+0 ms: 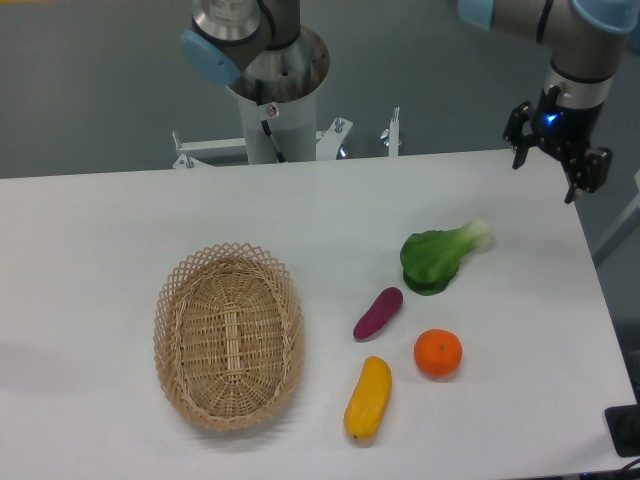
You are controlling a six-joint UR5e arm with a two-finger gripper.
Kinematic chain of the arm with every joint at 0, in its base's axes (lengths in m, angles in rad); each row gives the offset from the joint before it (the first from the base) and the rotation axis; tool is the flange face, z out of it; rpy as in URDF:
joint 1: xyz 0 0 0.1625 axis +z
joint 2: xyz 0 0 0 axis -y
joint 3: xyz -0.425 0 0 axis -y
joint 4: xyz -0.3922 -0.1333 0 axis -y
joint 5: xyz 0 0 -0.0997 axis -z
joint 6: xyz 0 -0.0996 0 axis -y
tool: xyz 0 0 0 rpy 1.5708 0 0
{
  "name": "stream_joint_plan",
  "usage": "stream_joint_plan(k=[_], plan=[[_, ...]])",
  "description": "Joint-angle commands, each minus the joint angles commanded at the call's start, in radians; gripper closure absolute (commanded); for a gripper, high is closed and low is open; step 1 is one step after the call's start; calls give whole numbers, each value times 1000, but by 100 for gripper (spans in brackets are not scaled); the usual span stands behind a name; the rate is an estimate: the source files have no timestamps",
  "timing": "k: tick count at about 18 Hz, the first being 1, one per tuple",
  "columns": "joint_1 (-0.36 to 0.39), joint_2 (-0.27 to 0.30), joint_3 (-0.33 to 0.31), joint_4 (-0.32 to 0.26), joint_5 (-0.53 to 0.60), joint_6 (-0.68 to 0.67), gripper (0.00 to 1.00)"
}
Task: Pick up the green vegetable from the table
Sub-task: 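Move the open gripper toward the green bok choy, then lower the open gripper over the bok choy's leafy stem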
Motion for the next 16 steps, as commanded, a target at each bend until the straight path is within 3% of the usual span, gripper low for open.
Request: stream_joint_plan(k=[3, 8, 11, 16], plan=[[-20, -34, -41, 94, 5, 3, 0], [-43, -92, -71, 100, 14, 20, 0], [-75, -112, -100, 100, 107, 24, 0], [-95, -143, -141, 180, 155, 25, 0]])
